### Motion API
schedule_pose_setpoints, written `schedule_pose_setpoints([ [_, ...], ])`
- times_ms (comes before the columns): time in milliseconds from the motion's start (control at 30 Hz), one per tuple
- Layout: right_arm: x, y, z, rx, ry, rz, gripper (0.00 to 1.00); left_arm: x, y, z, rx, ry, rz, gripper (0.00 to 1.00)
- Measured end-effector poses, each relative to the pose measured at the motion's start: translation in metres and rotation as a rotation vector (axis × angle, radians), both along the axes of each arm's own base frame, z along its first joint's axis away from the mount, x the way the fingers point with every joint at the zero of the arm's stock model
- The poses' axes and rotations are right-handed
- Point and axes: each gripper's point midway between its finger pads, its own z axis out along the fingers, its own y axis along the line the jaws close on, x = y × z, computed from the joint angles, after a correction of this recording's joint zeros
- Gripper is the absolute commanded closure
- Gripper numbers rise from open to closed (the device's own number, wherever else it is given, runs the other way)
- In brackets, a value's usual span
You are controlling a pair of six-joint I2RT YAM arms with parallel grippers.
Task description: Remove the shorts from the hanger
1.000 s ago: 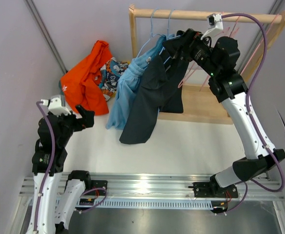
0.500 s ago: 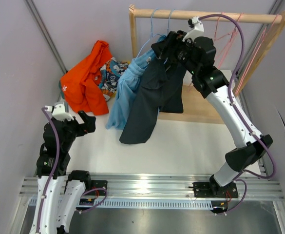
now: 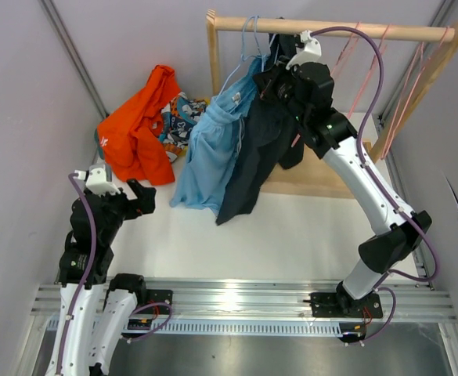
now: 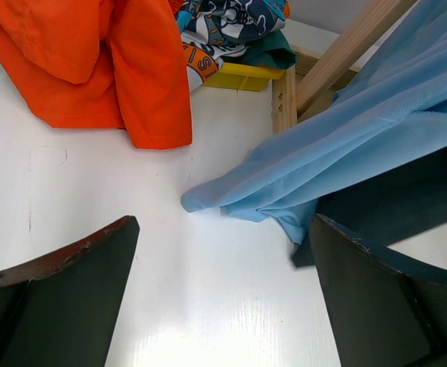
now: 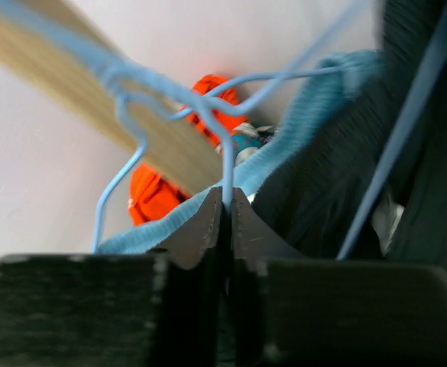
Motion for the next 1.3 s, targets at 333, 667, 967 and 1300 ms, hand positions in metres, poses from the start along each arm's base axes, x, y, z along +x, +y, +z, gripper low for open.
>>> schedule_pose_setpoints([
  [333,-0.016,-0.005,0.026,0.015,-0.059,-0.004,1.0,0.0,-0.02,0.029,-0.029,-0.045,-0.105,0.01],
  [667,-0.04,-0.015,0.063,0.047,-0.102,0.011,1.0,-0.011,-0.158,0.168,-0.096,-0.267,-0.638,0.01],
  [967,-0.071,-0.03,0.07,0.089,-0.087,0.029,1.0,-0.016,-0.268,0.141,-0.109,-0.212,-0.904,0.01],
  [1300,-0.095,-0.045,0.072,0.117,-0.07,0.034,1.0,0.0,-0.325,0.106,-0.104,-0.19,-0.914,0.1],
])
